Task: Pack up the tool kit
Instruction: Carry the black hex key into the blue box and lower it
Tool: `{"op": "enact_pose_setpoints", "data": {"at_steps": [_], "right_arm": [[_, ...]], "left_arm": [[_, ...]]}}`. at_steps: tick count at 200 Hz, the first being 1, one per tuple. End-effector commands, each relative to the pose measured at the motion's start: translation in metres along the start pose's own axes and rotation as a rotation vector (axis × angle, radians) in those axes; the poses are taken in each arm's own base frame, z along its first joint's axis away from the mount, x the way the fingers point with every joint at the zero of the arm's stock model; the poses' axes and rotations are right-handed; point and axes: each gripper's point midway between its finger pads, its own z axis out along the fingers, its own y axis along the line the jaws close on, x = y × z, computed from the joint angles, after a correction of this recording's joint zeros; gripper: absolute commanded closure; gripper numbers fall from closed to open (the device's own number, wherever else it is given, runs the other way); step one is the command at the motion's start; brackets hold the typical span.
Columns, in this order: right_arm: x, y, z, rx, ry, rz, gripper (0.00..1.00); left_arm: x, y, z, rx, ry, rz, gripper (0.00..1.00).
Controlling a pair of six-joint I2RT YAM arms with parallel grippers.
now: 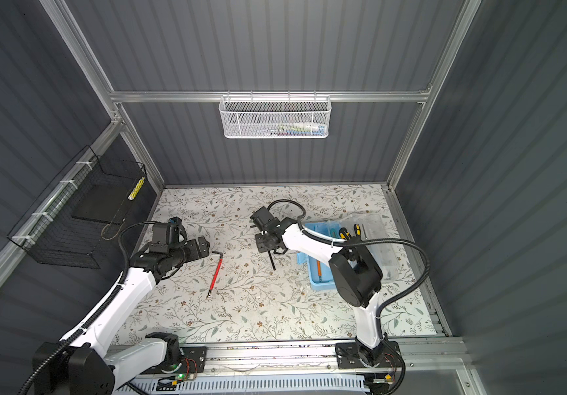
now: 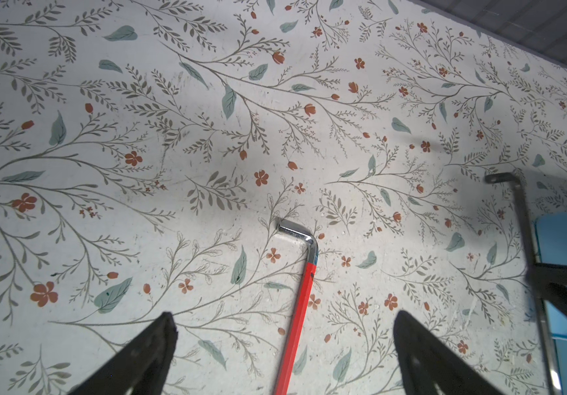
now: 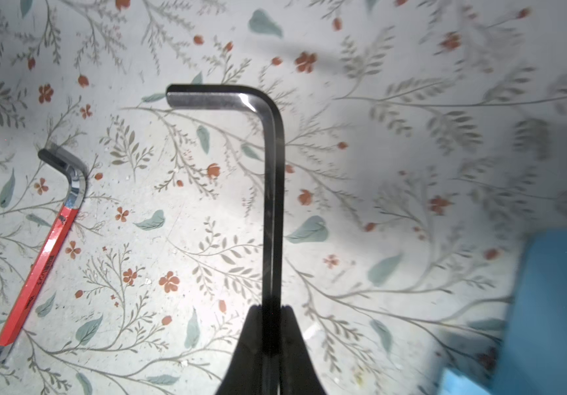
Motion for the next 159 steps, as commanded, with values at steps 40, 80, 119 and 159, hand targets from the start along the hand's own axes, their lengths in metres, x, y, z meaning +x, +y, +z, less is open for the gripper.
{"op": "enact_pose_setpoints", "data": {"at_steps": [40,80,119,159], "right_arm": [[0.026,-0.138,-0.059,0.264,-0.032,0.152,0.97],[0.061,-0.182,-0.061,0.341,0.004,0.22,0.97],[0.072,-0.189,-0.038,0.359,0.052,0.21,0.98],[0.073,-0.191,-0.017,0.374,0.091,0.197,0.97]], "left_arm": [[-0.006,-0.008,0.007,0.04,0.003,-0.001,0.01],[-0.005,-0.008,0.009,0.042,0.011,-0.004,0.01],[-0.004,-0.007,0.009,0.038,0.02,-0.003,0.01],[-0.006,-0.006,0.004,0.029,0.011,0.0,0.0]]}}
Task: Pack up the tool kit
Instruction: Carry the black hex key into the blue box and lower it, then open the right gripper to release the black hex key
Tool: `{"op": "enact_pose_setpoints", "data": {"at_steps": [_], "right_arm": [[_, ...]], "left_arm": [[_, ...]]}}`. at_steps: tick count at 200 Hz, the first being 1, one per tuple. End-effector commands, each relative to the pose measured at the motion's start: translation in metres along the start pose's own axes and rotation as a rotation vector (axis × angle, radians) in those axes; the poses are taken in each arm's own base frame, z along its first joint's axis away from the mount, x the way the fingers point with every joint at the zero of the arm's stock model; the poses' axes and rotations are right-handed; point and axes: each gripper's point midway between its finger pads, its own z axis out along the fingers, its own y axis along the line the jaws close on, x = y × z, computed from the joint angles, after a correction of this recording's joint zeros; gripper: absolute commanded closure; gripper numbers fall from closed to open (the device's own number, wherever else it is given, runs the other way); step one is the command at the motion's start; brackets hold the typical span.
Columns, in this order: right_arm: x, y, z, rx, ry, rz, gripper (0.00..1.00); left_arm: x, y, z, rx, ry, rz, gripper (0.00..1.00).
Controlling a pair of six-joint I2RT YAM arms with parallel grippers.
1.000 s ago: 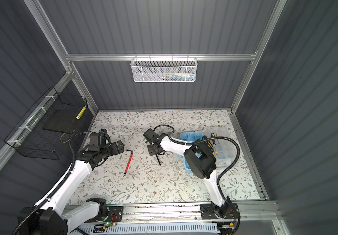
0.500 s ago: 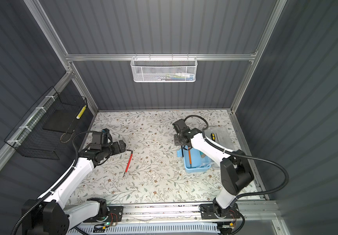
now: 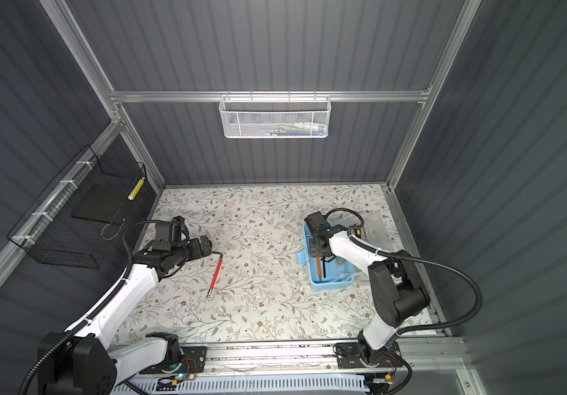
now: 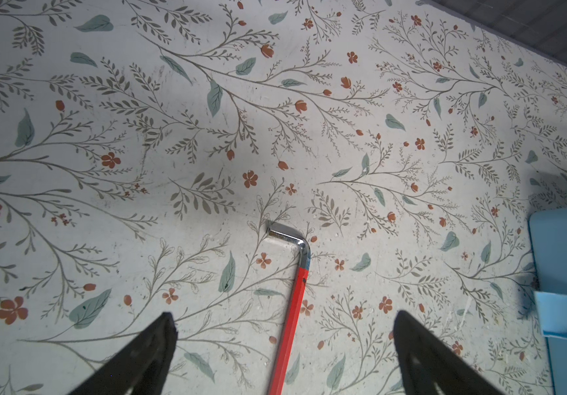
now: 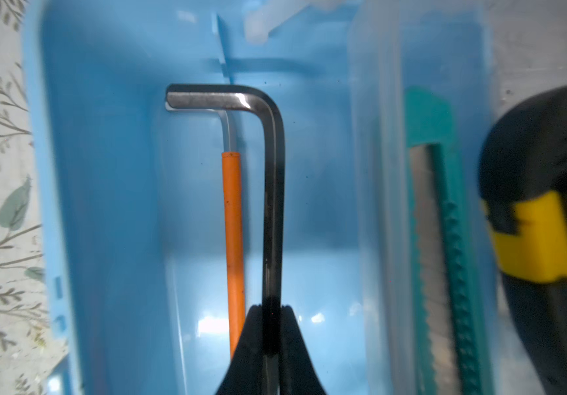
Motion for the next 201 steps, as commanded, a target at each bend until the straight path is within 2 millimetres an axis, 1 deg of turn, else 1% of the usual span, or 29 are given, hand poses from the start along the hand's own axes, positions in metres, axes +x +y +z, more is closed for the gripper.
{"op": "enact_pose_setpoints", "data": {"at_steps": [1,27,44,68,87,105,116,122,125,136,137,141,151,156,157,158,165,172,174,178,179,180,194,201], "right_arm": [[-0.015,0.002,0.004,0.011,-0.028,-0.004,0.97],[-0.014,0.002,0.013,0.037,-0.008,-0.02,0.94],[-0.014,0.001,0.016,0.051,-0.002,-0.028,0.89],[-0.015,0.002,0.015,0.047,0.0,-0.032,0.76],[-0.021,0.001,0.005,0.05,-0.01,-0.038,0.69],[-0.028,0.002,-0.012,0.044,-0.037,-0.046,0.64],[-0.036,0.007,-0.027,0.028,-0.066,-0.05,0.62],[-0.04,0.016,-0.038,0.006,-0.091,-0.059,0.6],[-0.04,0.018,-0.041,0.001,-0.097,-0.061,0.6],[-0.046,0.039,-0.059,-0.055,-0.139,-0.072,0.56],[-0.047,0.044,-0.062,-0.068,-0.149,-0.074,0.56],[-0.049,0.051,-0.067,-0.093,-0.16,-0.076,0.54],[-0.051,0.082,-0.078,-0.195,-0.182,-0.077,0.5],[-0.052,0.102,-0.084,-0.264,-0.197,-0.077,0.49],[-0.052,0.11,-0.086,-0.29,-0.198,-0.079,0.48],[-0.052,0.11,-0.086,-0.29,-0.198,-0.079,0.48],[-0.051,0.14,-0.092,-0.387,-0.21,-0.089,0.47],[-0.047,0.169,-0.092,-0.449,-0.201,-0.102,0.46],[-0.043,0.177,-0.092,-0.461,-0.192,-0.113,0.45],[-0.046,0.197,-0.097,-0.505,-0.21,-0.123,0.44],[-0.045,0.206,-0.098,-0.52,-0.208,-0.132,0.44],[-0.045,0.206,-0.098,-0.52,-0.208,-0.132,0.44],[-0.034,0.261,-0.099,-0.594,-0.181,-0.193,0.39],[-0.029,0.284,-0.099,-0.626,-0.175,-0.218,0.38]], "left_arm": [[-0.008,-0.001,-0.007,0.001,-0.012,0.001,0.0],[-0.007,0.0,-0.008,-0.002,-0.01,0.003,0.01],[-0.006,0.001,-0.009,-0.006,-0.009,0.006,0.01],[-0.007,0.002,-0.011,-0.012,-0.019,0.007,0.01],[-0.011,0.003,-0.012,-0.018,-0.033,0.009,0.01],[-0.017,0.003,-0.014,-0.025,-0.052,0.014,0.01],[-0.02,0.003,-0.014,-0.033,-0.056,0.018,0.01],[-0.021,0.004,-0.015,-0.039,-0.058,0.018,0.0],[-0.022,0.004,-0.015,-0.043,-0.059,0.018,0.01],[-0.024,0.006,-0.015,-0.051,-0.066,0.011,0.01],[-0.024,0.006,-0.016,-0.051,-0.067,0.01,0.01],[-0.024,0.006,-0.015,-0.053,-0.067,0.006,0.01],[-0.025,0.006,-0.017,-0.055,-0.074,-0.004,0.0],[-0.025,0.006,-0.018,-0.054,-0.078,-0.009,0.01],[-0.026,0.007,-0.018,-0.055,-0.08,-0.011,0.01],[-0.026,0.006,-0.018,-0.054,-0.081,-0.011,0.01],[-0.027,0.006,-0.02,-0.051,-0.088,-0.019,0.01],[-0.032,0.005,-0.024,-0.048,-0.101,-0.028,0.01],[-0.033,0.005,-0.025,-0.047,-0.103,-0.03,0.0],[-0.036,0.004,-0.028,-0.042,-0.109,-0.037,0.0],[-0.037,0.003,-0.029,-0.041,-0.109,-0.039,0.0],[-0.038,0.004,-0.03,-0.041,-0.111,-0.041,0.01],[-0.053,0.002,-0.046,-0.036,-0.127,-0.06,0.01],[-0.06,0.003,-0.054,-0.04,-0.141,-0.064,0.01]]}}
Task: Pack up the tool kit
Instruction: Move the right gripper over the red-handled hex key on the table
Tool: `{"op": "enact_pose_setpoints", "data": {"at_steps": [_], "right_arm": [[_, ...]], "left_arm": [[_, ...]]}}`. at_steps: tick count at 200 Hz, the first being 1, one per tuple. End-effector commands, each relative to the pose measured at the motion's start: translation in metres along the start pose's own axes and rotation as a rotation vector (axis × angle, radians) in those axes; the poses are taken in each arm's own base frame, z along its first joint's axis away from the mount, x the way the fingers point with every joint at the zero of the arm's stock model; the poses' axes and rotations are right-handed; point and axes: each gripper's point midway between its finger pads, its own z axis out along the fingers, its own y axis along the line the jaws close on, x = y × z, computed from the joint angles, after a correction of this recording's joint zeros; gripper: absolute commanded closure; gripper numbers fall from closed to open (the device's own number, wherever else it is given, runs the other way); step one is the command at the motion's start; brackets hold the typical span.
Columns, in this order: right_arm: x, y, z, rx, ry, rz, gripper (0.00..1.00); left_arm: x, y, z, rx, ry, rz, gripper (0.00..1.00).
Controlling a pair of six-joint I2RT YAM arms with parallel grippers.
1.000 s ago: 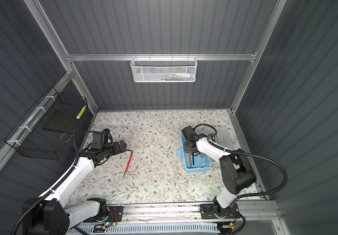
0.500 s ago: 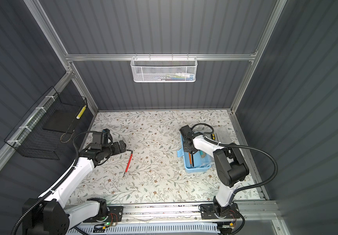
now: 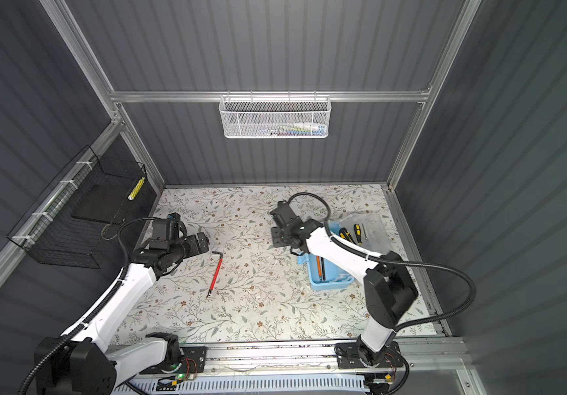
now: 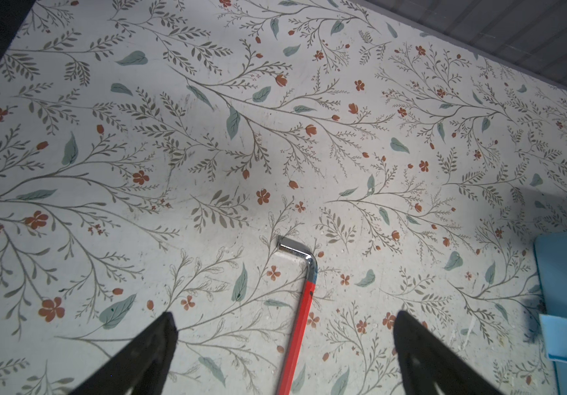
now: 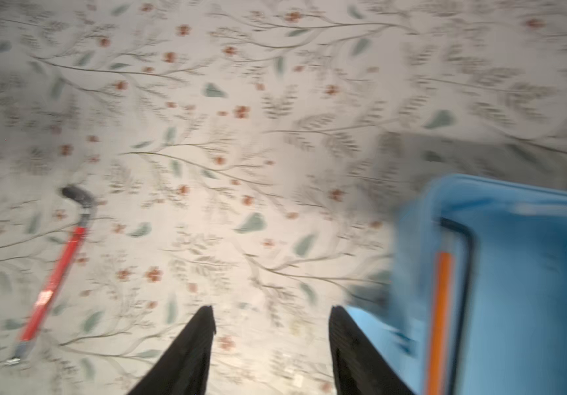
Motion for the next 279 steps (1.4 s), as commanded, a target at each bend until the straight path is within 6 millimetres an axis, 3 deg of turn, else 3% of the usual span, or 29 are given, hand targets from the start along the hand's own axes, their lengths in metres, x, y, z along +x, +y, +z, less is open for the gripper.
{"op": "enact_pose_setpoints", "data": {"at_steps": [1,20,40,70,146,224,279], "right_arm": [[0.015,0.086,0.038,-0.202,0.05,-0.024,0.37],[0.021,0.128,0.057,-0.268,0.045,-0.073,0.33],[0.031,0.148,0.077,-0.265,0.039,-0.165,0.27],[0.044,0.161,0.101,-0.234,0.046,-0.28,0.22],[0.09,0.189,0.129,-0.15,0.134,-0.481,0.19],[0.117,0.175,0.136,-0.054,0.21,-0.577,0.18],[0.13,0.139,0.123,-0.022,0.299,-0.565,0.23]], "left_arm": [[-0.039,-0.001,-0.036,0.005,-0.086,-0.044,0.01],[-0.052,0.013,-0.051,-0.035,-0.125,-0.058,0.01],[-0.054,0.029,-0.054,-0.05,-0.129,-0.084,0.0],[-0.052,0.04,-0.049,-0.038,-0.114,-0.127,0.0],[-0.045,0.031,-0.042,0.025,-0.077,-0.128,0.0],[-0.043,0.044,-0.047,-0.052,-0.074,-0.101,0.0],[-0.04,0.043,-0.043,-0.041,-0.066,-0.105,0.01]]}}
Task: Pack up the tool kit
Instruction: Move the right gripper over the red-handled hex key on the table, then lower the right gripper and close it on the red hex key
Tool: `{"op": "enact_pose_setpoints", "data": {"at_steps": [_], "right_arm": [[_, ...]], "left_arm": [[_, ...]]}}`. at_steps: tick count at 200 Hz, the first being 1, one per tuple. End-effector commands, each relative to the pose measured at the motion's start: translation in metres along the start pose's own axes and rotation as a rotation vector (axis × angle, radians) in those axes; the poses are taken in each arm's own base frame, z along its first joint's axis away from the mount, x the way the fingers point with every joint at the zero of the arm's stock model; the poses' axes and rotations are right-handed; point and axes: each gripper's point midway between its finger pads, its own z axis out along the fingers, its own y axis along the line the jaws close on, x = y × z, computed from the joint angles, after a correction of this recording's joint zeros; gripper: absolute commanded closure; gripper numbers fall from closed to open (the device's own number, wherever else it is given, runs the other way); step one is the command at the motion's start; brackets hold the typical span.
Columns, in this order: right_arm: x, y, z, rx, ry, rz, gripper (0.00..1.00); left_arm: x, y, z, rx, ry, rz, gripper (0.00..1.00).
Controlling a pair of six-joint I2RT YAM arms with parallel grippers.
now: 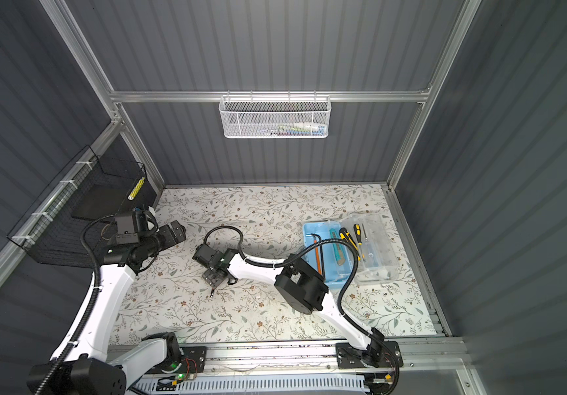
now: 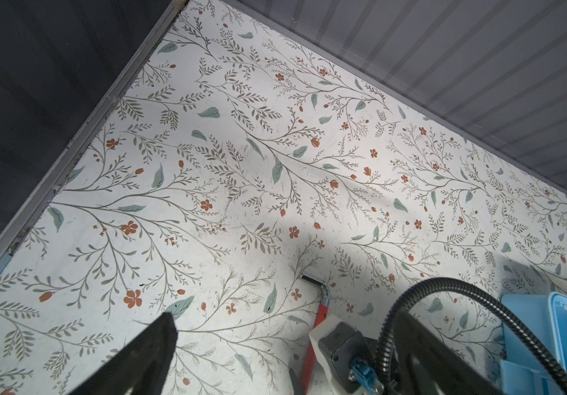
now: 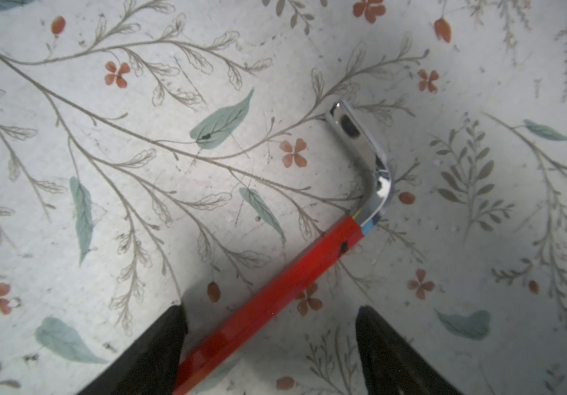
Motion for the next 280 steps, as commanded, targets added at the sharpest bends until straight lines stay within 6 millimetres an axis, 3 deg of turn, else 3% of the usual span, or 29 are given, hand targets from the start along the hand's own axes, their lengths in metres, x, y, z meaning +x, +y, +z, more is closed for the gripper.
{"op": "enact_pose_setpoints", "data": {"at_steps": [1,36,52,79,121,201,280], "right_arm": [[0.045,-0.024,-0.004,0.031,0.144,-0.01,0.24],[0.067,-0.051,-0.024,0.097,0.215,-0.007,0.33],[0.071,-0.049,-0.027,0.036,0.204,0.048,0.33],[0.057,-0.032,-0.023,-0.107,0.134,0.076,0.33],[0.036,-0.03,-0.004,-0.141,0.123,0.055,0.34],[0.036,-0.029,0.018,-0.124,0.152,0.056,0.63],[0.002,-0.049,-0.004,-0.122,0.029,0.182,0.87]], "left_arm": [[0.005,0.004,0.002,-0.01,0.017,0.012,0.01],[0.004,0.003,0.005,-0.001,0.015,0.009,0.01],[0.003,0.001,0.006,0.009,0.007,0.007,0.01],[0.005,0.0,0.011,0.019,0.022,0.009,0.01],[0.008,-0.001,0.01,0.029,0.022,0.013,0.0],[0.014,-0.001,0.008,0.038,0.033,0.011,0.01],[0.014,-0.007,0.018,0.071,0.045,-0.003,0.01]]}}
